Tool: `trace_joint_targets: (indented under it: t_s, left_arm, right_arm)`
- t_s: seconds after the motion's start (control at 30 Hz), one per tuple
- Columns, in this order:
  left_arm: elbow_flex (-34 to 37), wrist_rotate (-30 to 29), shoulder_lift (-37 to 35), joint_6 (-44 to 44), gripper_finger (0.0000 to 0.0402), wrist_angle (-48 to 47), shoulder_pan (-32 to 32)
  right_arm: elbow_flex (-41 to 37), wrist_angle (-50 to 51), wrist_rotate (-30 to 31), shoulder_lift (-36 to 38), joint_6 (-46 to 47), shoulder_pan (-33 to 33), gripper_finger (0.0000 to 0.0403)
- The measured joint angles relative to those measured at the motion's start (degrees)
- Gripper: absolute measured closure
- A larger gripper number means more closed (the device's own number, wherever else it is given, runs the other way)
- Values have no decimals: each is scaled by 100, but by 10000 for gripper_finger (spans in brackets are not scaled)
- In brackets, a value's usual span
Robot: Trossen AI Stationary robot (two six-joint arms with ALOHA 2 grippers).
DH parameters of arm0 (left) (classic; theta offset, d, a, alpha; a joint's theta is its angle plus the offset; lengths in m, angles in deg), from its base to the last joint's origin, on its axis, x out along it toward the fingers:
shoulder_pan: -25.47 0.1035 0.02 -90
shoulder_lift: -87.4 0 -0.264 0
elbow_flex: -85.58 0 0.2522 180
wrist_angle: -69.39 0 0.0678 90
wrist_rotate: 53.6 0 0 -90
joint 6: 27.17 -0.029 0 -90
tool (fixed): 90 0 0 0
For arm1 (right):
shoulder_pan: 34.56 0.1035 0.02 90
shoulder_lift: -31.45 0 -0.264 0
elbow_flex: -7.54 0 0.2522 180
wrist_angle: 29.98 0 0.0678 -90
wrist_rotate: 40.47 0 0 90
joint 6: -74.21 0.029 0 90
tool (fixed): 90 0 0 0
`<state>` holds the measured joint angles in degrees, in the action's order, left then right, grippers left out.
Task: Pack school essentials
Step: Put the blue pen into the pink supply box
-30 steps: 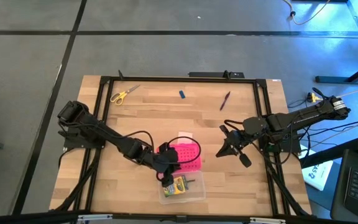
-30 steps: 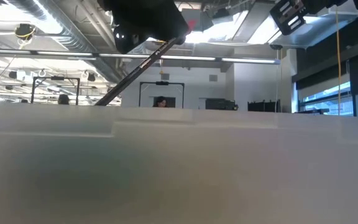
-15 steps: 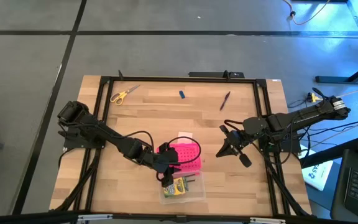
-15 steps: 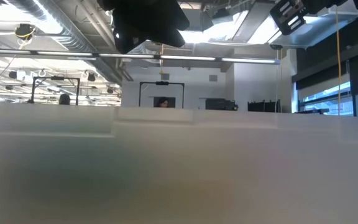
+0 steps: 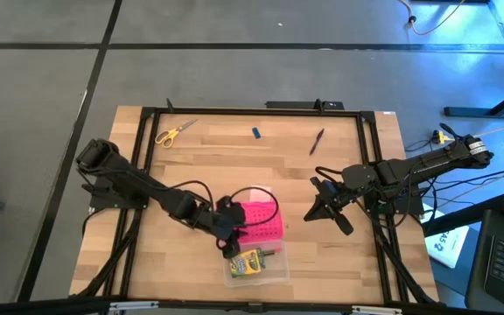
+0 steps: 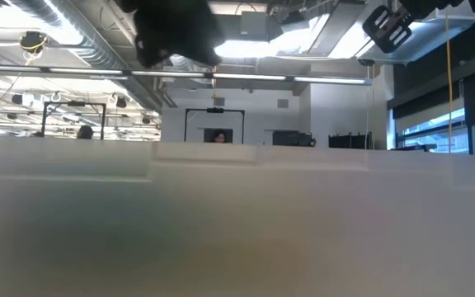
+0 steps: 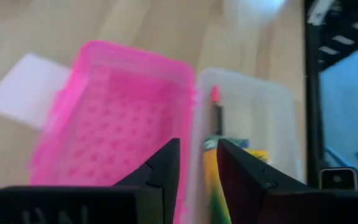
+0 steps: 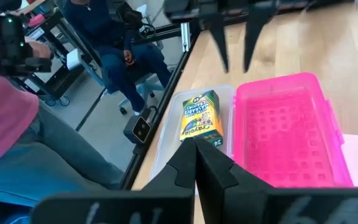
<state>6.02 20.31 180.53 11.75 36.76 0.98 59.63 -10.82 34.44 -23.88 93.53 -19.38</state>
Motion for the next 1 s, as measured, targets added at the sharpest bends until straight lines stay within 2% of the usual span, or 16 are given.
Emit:
trace_joint_targets:
  t_s: [0.17, 0.33, 0.43, 0.53, 0.67, 0.8, 1.0]
  left_arm:
    - [0, -222, -407, 629, 303, -916, -2]
    - [0, -395, -674, 1140, 303, -1580, -129]
    - [-1, -570, -810, 1547, 303, -1921, -276]
    - [-4, -781, -911, 2001, 303, -2219, -473]
    - [-4, -1035, -978, 2584, 303, -2419, -787]
    - [-4, -1056, -918, 3153, 303, -2556, -1087]
    - [102, -1092, -886, 3715, 303, -2570, -1364]
  right_arm:
    - [0, -211, 37, -16, -5, 0, 397]
    - [2, -319, 639, -46, 193, 4, 397]
    - [2, 3, 1064, -46, 531, 4, 399]
    - [4, 340, 1200, -108, 801, 7, 400]
    - [7, 770, 1143, -421, 1309, 19, 401]
    - [7, 1056, 737, -1050, 1801, 147, 401]
    - [4, 660, 339, -2125, 2240, 312, 401]
